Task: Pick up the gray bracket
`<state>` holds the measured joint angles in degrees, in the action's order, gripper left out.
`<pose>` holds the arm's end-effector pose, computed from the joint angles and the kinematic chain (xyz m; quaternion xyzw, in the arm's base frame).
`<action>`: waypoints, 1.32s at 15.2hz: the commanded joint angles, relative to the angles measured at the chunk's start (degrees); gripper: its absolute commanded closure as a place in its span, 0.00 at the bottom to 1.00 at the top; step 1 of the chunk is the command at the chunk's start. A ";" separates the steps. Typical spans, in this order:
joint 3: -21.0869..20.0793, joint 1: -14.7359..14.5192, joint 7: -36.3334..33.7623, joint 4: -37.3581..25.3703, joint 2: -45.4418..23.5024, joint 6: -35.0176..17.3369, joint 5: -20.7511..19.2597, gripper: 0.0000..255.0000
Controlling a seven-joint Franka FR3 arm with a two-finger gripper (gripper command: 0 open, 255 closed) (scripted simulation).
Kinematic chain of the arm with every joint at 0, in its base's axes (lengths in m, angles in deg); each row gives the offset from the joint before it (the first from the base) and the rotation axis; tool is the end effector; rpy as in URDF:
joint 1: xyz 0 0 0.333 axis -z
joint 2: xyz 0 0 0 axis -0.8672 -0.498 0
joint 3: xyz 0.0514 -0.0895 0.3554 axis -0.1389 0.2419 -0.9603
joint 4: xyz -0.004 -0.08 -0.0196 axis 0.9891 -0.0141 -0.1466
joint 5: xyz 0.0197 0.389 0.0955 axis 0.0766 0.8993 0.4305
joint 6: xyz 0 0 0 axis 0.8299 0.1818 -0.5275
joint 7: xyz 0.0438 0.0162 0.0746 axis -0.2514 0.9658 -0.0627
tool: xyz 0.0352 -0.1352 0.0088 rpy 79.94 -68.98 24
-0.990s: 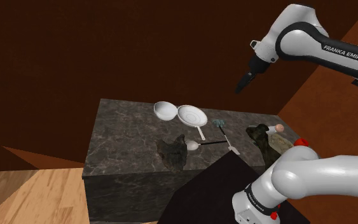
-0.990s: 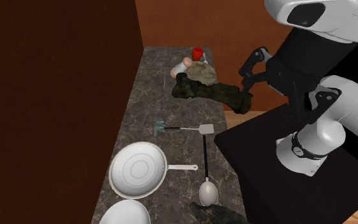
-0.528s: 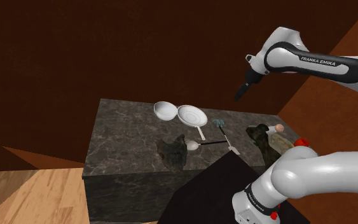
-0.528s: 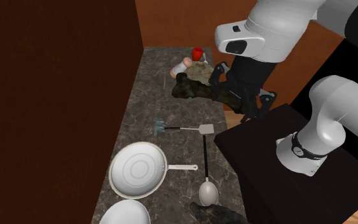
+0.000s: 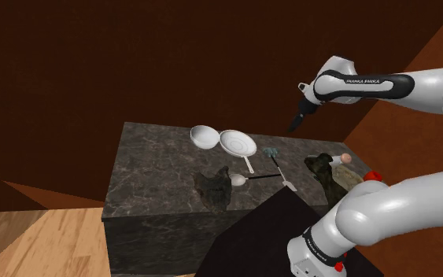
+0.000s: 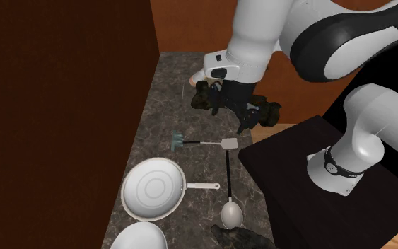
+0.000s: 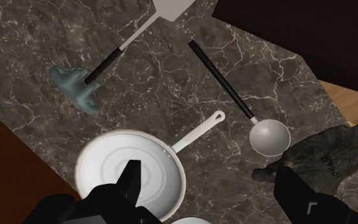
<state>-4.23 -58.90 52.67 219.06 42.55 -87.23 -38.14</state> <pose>0.3520 -0.2201 0.4616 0.9829 0.1781 0.0455 0.0136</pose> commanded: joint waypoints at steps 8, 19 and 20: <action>12.45 -3.76 20.43 -5.95 -20.04 -10.76 10.51 0.00; 8.84 6.52 49.59 -23.47 -51.09 -12.52 36.91 0.00; 7.82 8.08 51.11 -25.52 -53.52 -12.25 38.15 0.00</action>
<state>4.63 -52.47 101.85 195.57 -8.39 -99.70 -1.56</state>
